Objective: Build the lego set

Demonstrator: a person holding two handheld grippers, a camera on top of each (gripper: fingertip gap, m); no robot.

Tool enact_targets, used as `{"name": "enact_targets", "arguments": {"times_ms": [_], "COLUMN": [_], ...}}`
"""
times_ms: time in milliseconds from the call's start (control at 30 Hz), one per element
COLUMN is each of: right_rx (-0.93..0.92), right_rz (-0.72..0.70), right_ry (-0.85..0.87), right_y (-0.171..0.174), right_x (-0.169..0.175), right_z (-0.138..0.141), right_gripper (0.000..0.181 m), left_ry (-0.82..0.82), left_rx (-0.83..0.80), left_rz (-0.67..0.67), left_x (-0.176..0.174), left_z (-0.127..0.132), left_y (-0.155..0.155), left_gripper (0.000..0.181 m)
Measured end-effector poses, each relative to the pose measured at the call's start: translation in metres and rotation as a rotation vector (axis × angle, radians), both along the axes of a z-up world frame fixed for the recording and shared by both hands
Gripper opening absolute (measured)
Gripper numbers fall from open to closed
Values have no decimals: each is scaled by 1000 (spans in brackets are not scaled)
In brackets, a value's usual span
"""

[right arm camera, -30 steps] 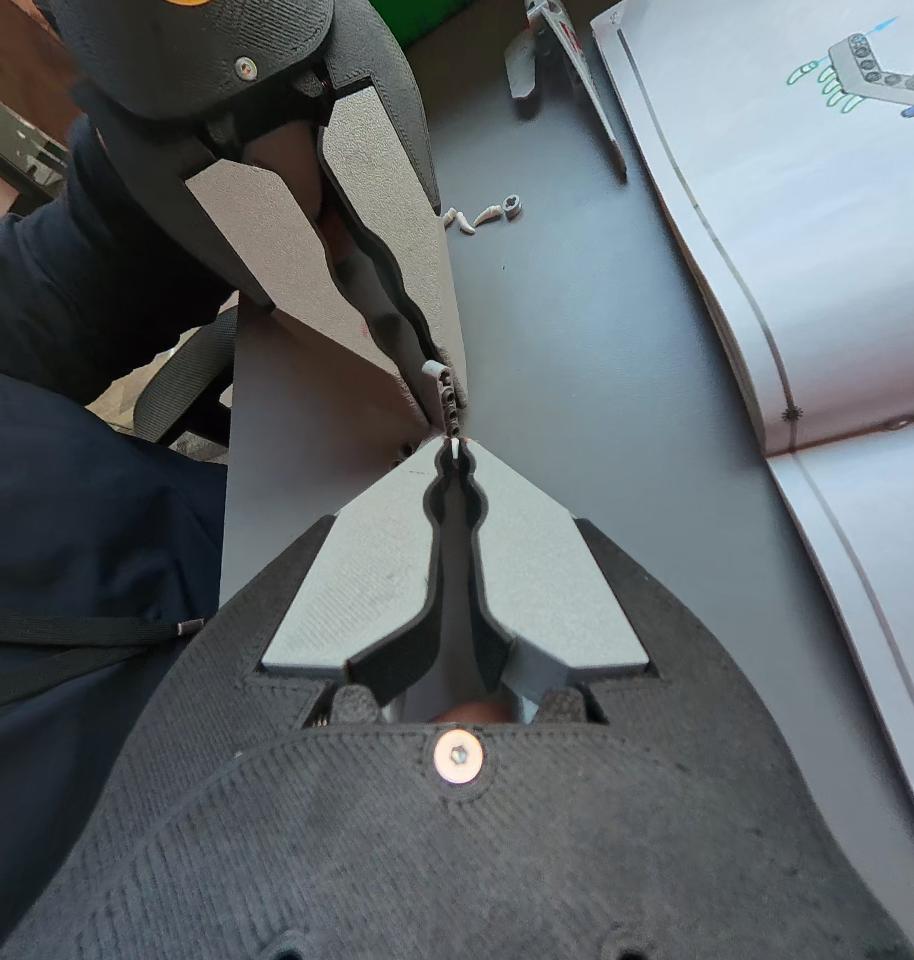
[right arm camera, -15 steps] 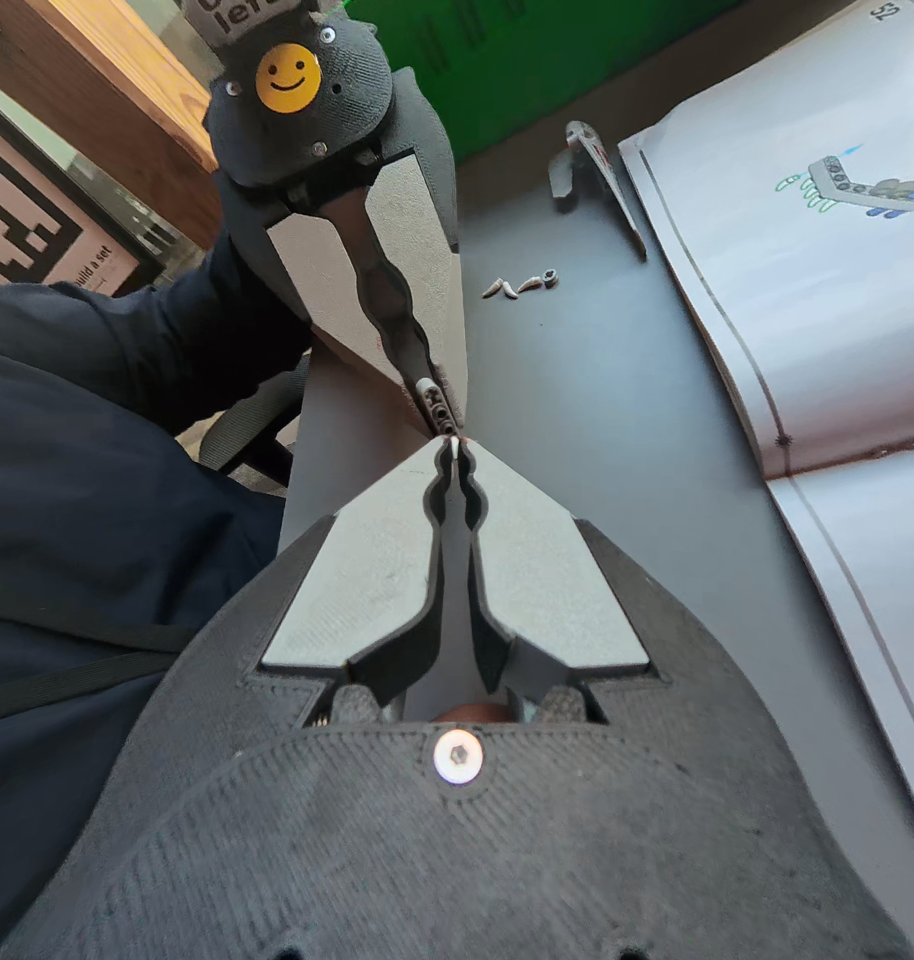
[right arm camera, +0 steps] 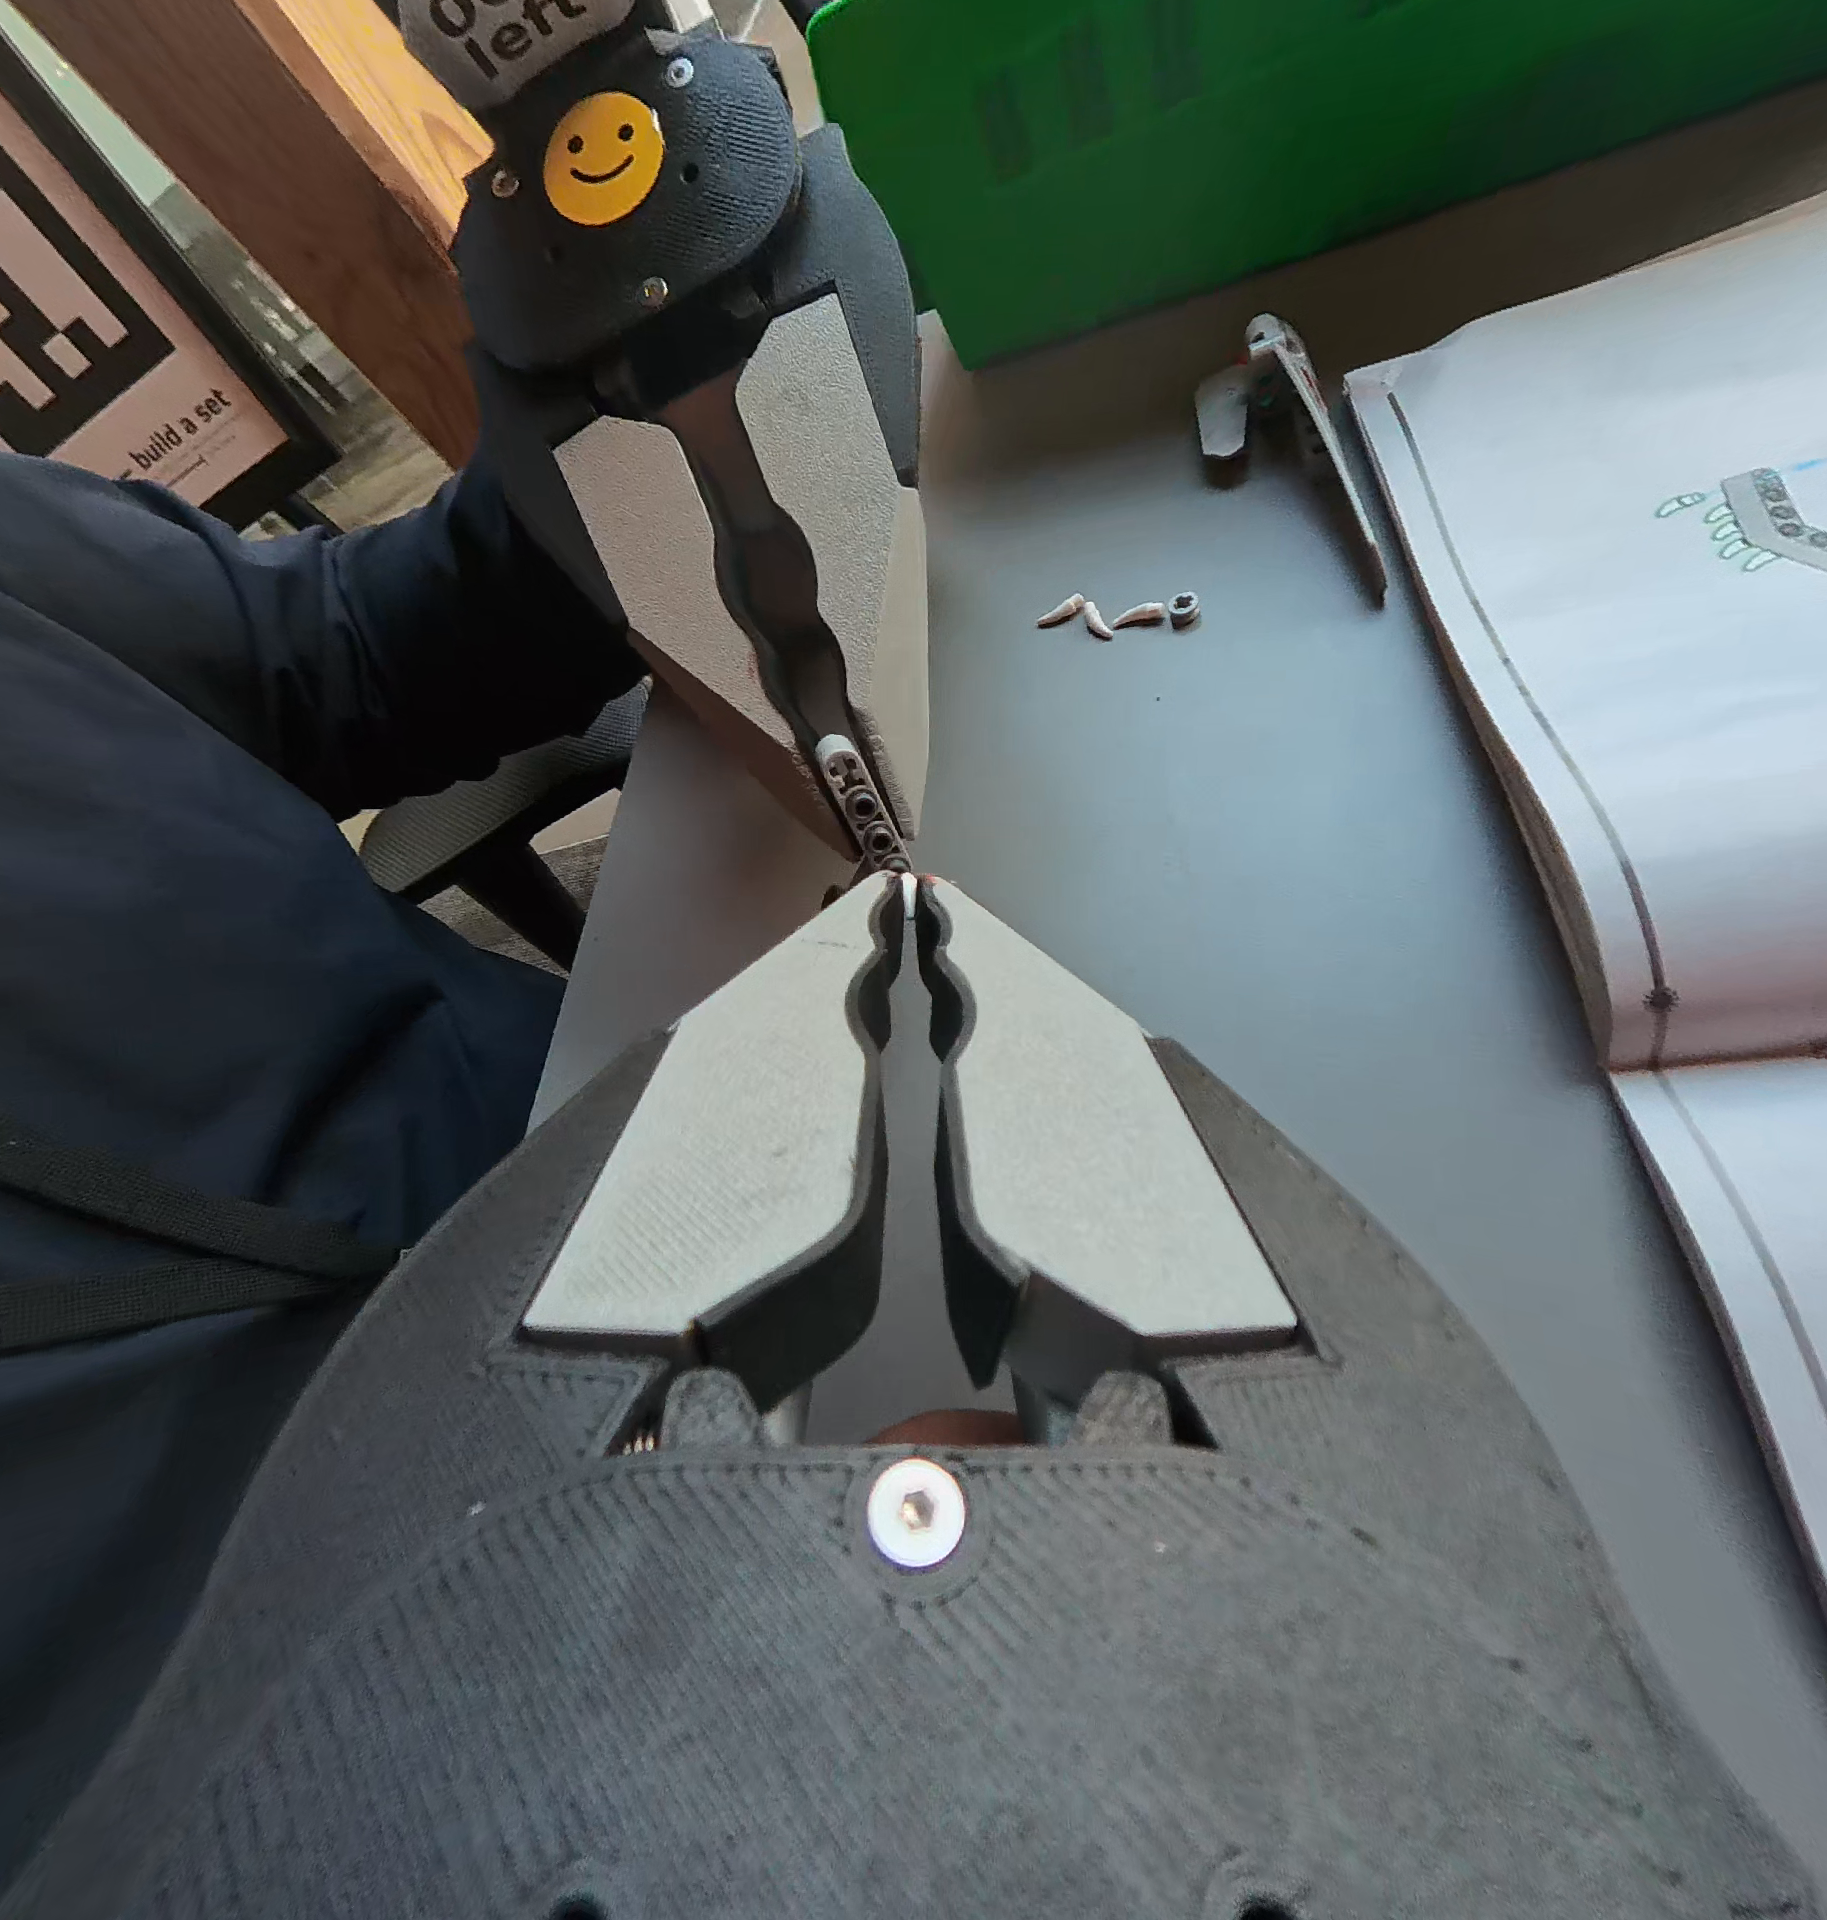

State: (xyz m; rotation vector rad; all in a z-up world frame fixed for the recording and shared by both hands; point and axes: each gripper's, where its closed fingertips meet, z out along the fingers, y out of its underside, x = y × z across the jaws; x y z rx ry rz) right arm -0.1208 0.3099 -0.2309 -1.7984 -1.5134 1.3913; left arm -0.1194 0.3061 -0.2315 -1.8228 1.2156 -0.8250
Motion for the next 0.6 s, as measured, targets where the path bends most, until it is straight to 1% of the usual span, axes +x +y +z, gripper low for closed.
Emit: {"name": "enact_targets", "arguments": {"times_ms": [167,600], "right_rx": [-44,-78], "right_rz": [0,-5], "right_ry": [19,0], "right_y": [0,1], "right_x": [-1,-1], "right_z": [2,-2], "right_gripper": [0,0], "left_ry": [-12,-13], "left_rx": [7,-57], "left_rz": [19,32], "left_x": [0,-1], "left_z": [2,-1], "left_y": [-1,2], "left_gripper": [5,5]}}
